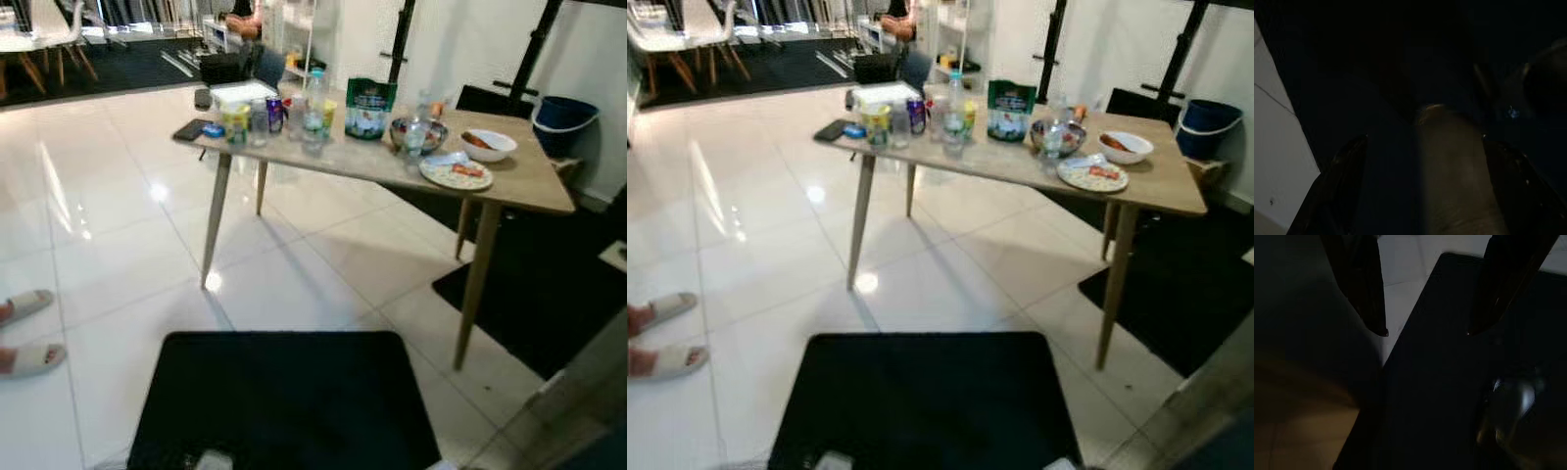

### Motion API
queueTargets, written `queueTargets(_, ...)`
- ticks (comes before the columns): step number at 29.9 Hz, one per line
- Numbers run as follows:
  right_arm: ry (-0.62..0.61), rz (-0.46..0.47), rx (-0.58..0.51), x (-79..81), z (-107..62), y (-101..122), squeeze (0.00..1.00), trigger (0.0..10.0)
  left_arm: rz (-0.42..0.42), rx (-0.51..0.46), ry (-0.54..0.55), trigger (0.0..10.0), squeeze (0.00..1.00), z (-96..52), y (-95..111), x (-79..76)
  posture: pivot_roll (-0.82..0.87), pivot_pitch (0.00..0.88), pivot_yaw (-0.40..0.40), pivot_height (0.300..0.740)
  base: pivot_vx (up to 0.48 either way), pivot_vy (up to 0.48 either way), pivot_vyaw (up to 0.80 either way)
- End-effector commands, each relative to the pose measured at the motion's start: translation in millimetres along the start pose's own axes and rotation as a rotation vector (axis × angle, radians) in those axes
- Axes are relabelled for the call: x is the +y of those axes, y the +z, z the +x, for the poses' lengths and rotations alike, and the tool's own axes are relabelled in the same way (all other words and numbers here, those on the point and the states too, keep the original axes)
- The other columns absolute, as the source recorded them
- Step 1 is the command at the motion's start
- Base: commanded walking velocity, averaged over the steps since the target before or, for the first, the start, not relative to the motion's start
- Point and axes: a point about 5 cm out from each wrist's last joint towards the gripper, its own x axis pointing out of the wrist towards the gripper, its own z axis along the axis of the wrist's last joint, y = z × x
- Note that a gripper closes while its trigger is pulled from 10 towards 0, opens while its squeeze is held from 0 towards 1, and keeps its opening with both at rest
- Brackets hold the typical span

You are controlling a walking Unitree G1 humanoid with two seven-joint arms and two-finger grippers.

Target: Restocking fridge

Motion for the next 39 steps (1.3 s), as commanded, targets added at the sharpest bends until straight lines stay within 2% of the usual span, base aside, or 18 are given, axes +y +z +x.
queueTargets(1,0.013,0.001,-0.012,5.6,0.9,3,0.0,10.0,-0.004,0.045,-0.006,10.0,0.0,-1.2,-12,-2.0,-0.05,0.0,-0.03,0.74,0.375,0.0,0.0)
queueTargets(13,0.003,0.011,0.015,5.2,0.3,-6,0.0,10.0,0.003,0.057,-0.017,10.0,0.0,-1.4,-16,-4.9,-0.06,0.0,-0.031,0.74,0.378,0.0,0.0)
queueTargets(39,-0.001,-0.005,0.026,4.2,0.1,-8,0.0,10.0,0.005,0.055,-0.028,10.0,0.0,-1.1,-16,-7.0,-0.05,0.0,-0.037,0.74,0.388,0.0,0.0)
